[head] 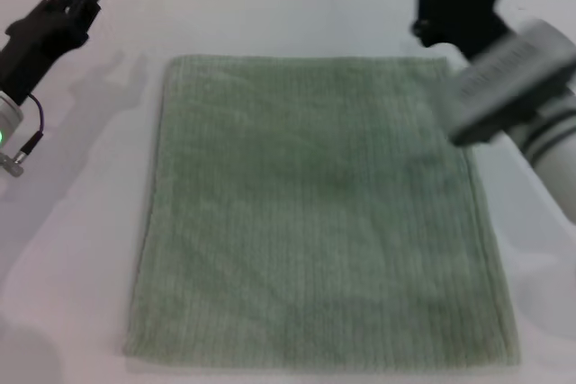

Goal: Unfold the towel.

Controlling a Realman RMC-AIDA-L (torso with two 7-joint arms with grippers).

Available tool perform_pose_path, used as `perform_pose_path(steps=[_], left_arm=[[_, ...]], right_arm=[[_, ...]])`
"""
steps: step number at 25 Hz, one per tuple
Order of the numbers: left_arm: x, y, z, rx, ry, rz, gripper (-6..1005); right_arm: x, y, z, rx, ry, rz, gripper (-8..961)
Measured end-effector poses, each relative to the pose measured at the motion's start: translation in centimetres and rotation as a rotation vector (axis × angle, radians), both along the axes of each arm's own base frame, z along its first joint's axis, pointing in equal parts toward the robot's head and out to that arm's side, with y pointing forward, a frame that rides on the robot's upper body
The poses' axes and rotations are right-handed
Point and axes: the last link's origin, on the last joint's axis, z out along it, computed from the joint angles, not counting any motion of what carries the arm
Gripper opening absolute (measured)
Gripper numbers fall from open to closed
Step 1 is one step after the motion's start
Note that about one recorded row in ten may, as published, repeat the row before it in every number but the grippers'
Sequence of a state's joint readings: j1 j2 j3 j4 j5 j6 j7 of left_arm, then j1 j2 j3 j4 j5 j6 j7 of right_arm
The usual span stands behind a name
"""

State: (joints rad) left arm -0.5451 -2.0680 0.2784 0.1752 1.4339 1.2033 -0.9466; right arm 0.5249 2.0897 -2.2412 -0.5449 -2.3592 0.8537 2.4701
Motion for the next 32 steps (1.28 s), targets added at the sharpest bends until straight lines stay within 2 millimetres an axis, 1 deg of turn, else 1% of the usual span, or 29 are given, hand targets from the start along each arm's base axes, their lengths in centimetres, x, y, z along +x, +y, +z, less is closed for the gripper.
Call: perform_pose_path(steps=[1,2,3,4,5,6,7,9,10,14,16,19,21,24,29,32], left_arm=[[-0.1,0.0,-0.2,0.007,0.008,0.009,391],[-0.1,0.0,-0.2,0.007,0.008,0.009,391],[-0.2,-0.1,-0.5,0.018,0.023,0.018,391],[-0.4,-0.3,-1.2,0.050,0.070,0.041,391],[-0.4,-0.3,-1.2,0.050,0.070,0.041,392],[-0.8,-0.5,-1.4,0.073,0.098,0.067,392],[-1.1,-0.6,-1.6,0.090,0.120,0.093,392],[-1.2,-0.7,-1.7,0.095,0.131,0.098,392],[-1.3,-0.8,-1.9,0.099,0.148,0.103,392],[-1.6,-1.2,-2.4,0.131,0.194,0.133,519],[-1.6,-1.3,-2.5,0.138,0.201,0.140,582],[-1.6,-1.3,-2.6,0.143,0.209,0.146,718],[-1.7,-1.4,-2.6,0.148,0.208,0.151,808],[-1.9,-1.5,-2.6,0.160,0.187,0.177,822],[-2.4,-1.8,-2.5,0.177,0.184,0.210,845],[-2.4,-1.9,-2.6,0.179,0.189,0.214,859]], right_arm=[[1.5,-1.0,1.2,0.048,0.080,0.021,0],[1.5,-1.0,1.2,0.048,0.080,0.021,0],[2.2,-1.4,1.9,0.070,0.126,0.020,0],[3.4,-2.1,2.5,0.088,0.189,-0.008,1],[3.4,-2.1,2.5,0.088,0.189,-0.008,1],[4.8,-2.7,2.9,0.091,0.231,-0.047,1],[5.7,-3.0,3.2,0.088,0.252,-0.072,33],[7.0,-3.4,3.5,0.083,0.291,-0.115,96],[7.0,-3.4,3.5,0.083,0.291,-0.115,127],[9.7,-4.3,4.6,0.105,0.379,-0.202,245],[9.9,-4.4,4.8,0.113,0.382,-0.208,303],[10.1,-4.4,4.9,0.122,0.385,-0.215,389],[10.1,-4.3,4.9,0.121,0.386,-0.219,481],[9.9,-4.3,4.9,0.122,0.396,-0.217,618],[9.7,-4.2,4.6,0.109,0.398,-0.216,700],[9.6,-4.1,4.5,0.105,0.398,-0.217,700]])
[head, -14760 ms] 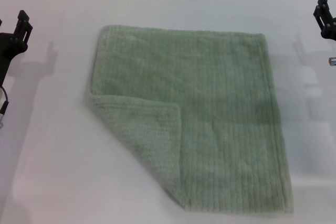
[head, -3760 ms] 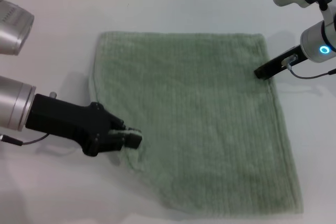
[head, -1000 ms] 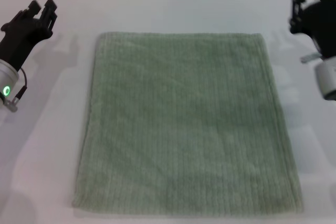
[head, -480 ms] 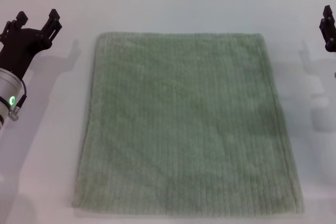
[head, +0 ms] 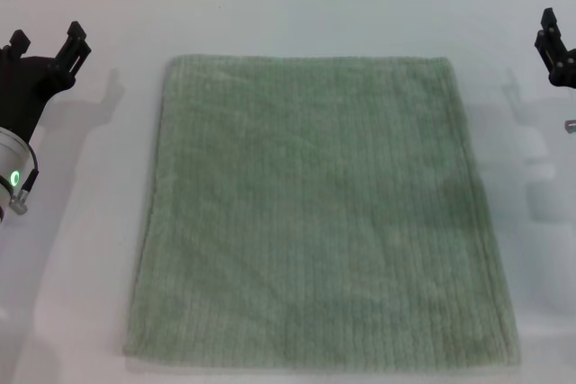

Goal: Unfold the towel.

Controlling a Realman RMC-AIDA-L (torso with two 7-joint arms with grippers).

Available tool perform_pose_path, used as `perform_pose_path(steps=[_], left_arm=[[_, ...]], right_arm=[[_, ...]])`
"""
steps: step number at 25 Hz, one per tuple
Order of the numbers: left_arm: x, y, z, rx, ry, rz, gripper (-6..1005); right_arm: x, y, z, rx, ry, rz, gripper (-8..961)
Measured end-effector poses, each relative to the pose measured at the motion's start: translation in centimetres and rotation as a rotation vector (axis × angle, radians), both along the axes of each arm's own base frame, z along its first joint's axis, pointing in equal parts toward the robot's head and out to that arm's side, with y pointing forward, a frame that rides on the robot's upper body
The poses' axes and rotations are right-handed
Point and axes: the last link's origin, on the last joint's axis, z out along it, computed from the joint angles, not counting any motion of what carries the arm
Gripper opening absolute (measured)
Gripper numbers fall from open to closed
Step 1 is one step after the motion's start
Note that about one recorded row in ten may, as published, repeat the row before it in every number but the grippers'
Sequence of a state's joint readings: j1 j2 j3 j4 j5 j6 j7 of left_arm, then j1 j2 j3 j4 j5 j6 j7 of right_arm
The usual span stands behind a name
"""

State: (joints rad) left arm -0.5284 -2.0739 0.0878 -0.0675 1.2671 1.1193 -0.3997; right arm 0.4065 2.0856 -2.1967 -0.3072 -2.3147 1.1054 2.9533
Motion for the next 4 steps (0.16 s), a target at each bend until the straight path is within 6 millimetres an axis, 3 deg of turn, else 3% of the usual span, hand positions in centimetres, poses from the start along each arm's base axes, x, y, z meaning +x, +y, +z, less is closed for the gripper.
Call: perform_pose_path(steps=[4], left_arm=[[0.02,-0.07,-0.13,-0.002,-0.001,0.001,859]], right_arm=[[-0.01,0.06,-0.12,-0.006,0.000,-0.004,699]])
